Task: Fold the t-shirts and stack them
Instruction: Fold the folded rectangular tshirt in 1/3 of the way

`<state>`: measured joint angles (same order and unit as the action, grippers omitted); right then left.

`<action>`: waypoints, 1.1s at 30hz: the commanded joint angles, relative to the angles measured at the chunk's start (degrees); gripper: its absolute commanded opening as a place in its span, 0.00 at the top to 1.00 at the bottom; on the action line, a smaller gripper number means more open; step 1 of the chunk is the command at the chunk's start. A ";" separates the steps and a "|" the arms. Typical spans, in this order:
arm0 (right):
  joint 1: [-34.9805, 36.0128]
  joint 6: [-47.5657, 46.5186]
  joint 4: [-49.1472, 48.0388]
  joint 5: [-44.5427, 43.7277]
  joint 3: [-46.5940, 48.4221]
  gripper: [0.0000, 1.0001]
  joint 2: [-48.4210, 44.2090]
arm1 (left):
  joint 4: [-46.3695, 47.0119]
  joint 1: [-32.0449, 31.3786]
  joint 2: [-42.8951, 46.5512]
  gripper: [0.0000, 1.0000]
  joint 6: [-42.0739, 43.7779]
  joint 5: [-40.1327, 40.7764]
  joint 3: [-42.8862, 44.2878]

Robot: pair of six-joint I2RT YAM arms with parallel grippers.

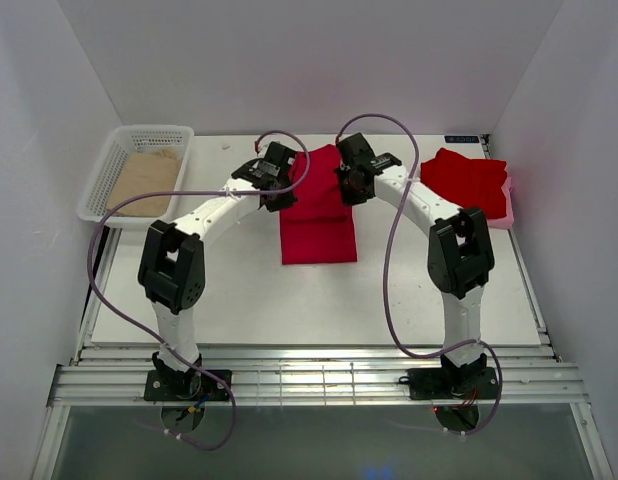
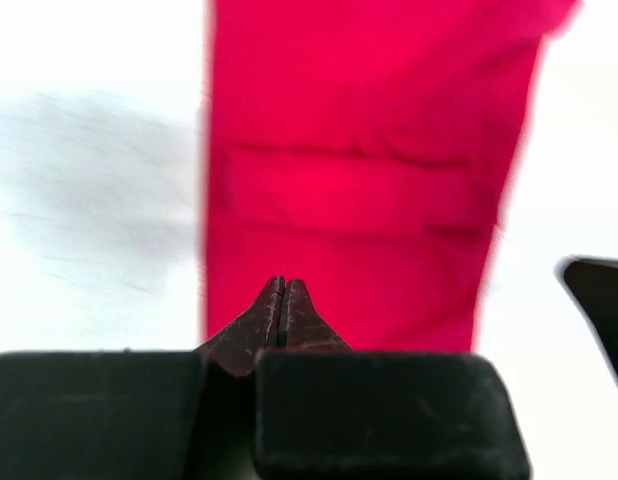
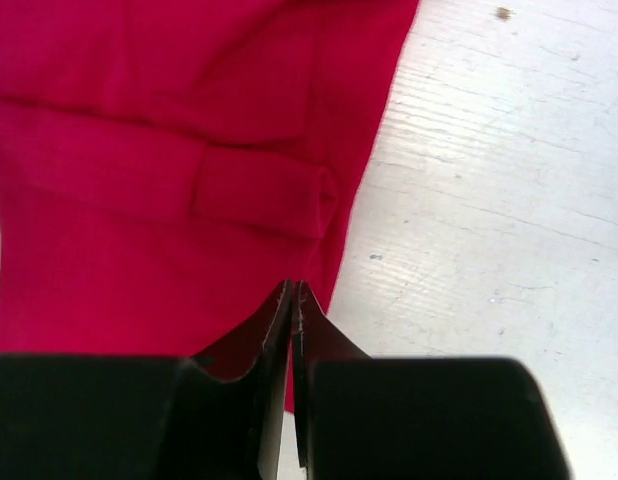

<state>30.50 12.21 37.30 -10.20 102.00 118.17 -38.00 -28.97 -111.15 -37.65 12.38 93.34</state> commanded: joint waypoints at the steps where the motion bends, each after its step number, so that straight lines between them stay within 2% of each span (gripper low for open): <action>1: 0.35 2.11 -1.79 6.83 -2.59 0.92 -3.12 | 4.51 -3.90 3.58 1.00 -2.07 -3.58 -3.68; 9: 0.61 5.10 -5.66 17.48 -5.76 0.92 -2.25 | 12.41 -6.62 0.33 1.00 -5.86 -10.44 -10.36; 18: 1.23 8.53 -8.38 22.85 -7.60 0.92 -0.57 | 17.87 -7.68 -4.16 1.00 -3.84 -10.89 -14.93; 26: 2.10 10.38 -9.88 25.40 -9.01 0.92 2.76 | 21.64 -9.78 1.63 1.00 -4.01 -11.59 -27.84; 33: 3.42 11.35 -10.75 25.49 -11.55 0.92 4.61 | 22.44 -12.33 5.33 1.00 -4.89 -11.77 -33.22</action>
<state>33.08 22.55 28.18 14.06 91.70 122.48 -11.29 -39.77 -106.78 -42.57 1.96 63.26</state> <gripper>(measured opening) 0.078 0.021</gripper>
